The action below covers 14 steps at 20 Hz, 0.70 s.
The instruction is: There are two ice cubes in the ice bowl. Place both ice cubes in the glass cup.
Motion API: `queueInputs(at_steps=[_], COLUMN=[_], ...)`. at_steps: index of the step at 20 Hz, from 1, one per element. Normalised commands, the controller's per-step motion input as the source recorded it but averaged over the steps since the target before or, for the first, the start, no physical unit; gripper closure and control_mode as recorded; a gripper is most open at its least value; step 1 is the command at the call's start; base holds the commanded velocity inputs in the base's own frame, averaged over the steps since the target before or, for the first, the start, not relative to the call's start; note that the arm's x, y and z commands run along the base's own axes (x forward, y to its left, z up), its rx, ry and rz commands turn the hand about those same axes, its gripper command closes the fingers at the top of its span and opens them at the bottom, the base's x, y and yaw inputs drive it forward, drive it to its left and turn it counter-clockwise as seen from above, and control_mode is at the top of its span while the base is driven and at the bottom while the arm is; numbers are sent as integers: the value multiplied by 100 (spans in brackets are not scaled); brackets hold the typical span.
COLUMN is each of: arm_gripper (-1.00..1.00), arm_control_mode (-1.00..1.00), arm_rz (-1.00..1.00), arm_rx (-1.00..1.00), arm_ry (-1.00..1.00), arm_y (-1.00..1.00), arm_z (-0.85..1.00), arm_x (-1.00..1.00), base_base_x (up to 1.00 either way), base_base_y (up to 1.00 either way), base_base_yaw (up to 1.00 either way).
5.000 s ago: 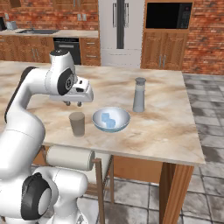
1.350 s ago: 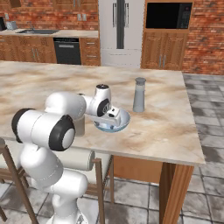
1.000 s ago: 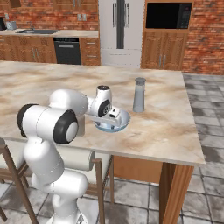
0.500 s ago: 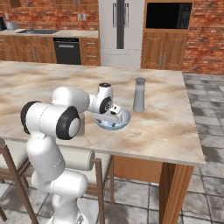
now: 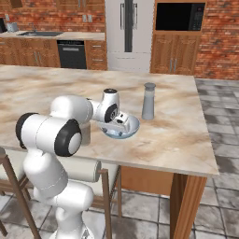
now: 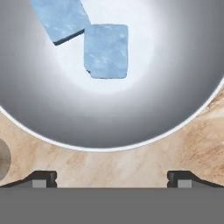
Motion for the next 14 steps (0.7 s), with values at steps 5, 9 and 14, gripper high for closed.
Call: queueInputs(at_steps=[5,9,14], arm_gripper=[-100,-100,-100], arm_control_mode=[-100,-100,-100], arm_rz=[0,0,1], arm_rx=[0,0,0], arm_ry=[0,0,4], arm_y=[-1,0,0], arm_z=[16,-4,-31], arm_x=[55,60,45], base_base_x=[0,0,0], base_base_y=[0,0,0], base_base_yaw=[0,0,0])
